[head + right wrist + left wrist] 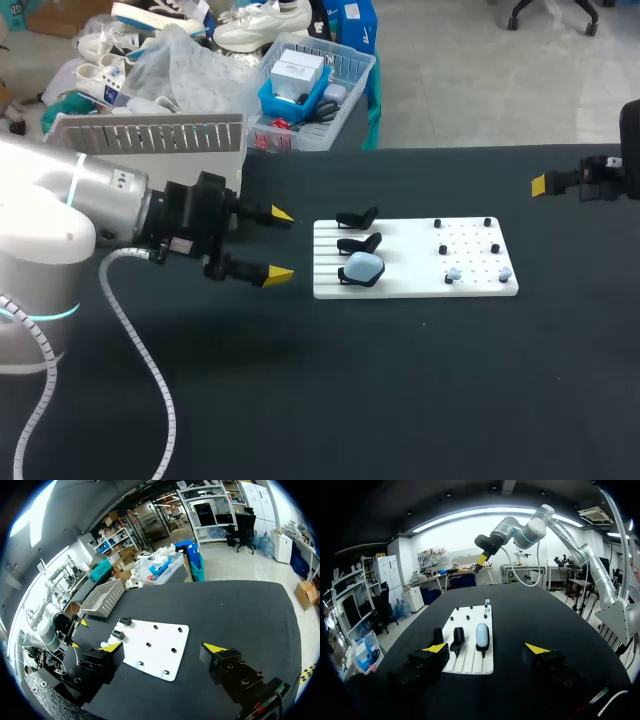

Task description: Pick up each earbud case from the left stands, insert the matching earbuds, close the lid, and place the case in the box.

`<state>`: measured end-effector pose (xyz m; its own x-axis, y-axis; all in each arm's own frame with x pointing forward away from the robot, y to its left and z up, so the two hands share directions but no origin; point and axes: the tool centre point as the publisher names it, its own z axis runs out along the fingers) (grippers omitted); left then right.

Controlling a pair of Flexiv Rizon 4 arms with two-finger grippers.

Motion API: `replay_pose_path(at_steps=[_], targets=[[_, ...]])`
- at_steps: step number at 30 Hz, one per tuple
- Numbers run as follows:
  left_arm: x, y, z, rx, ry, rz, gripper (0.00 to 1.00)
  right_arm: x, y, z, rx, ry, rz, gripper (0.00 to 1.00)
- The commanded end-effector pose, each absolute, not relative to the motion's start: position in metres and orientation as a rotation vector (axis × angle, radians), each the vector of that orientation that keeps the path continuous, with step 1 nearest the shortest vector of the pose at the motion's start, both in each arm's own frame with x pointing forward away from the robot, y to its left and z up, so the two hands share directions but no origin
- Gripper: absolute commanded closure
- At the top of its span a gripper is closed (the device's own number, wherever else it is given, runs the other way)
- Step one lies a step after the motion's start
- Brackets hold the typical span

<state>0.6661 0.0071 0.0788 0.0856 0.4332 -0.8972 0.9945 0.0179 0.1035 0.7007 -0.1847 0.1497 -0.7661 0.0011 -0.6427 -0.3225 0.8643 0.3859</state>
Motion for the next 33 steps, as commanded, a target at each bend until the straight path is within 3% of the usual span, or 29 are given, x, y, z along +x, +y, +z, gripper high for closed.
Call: replay_pose_path(at_steps=[1, 33], targets=[[0.668, -0.01, 0.073, 1.506, 1.495, -0.857, 0.0, 0.701, -0.185, 0.149, -0.233, 2.372, 0.642, 0.0], [0.692, -0.06, 0.03, 1.46, 1.591, -0.79, 0.0, 0.701, -0.185, 0.149, -0.233, 2.372, 0.642, 0.0]])
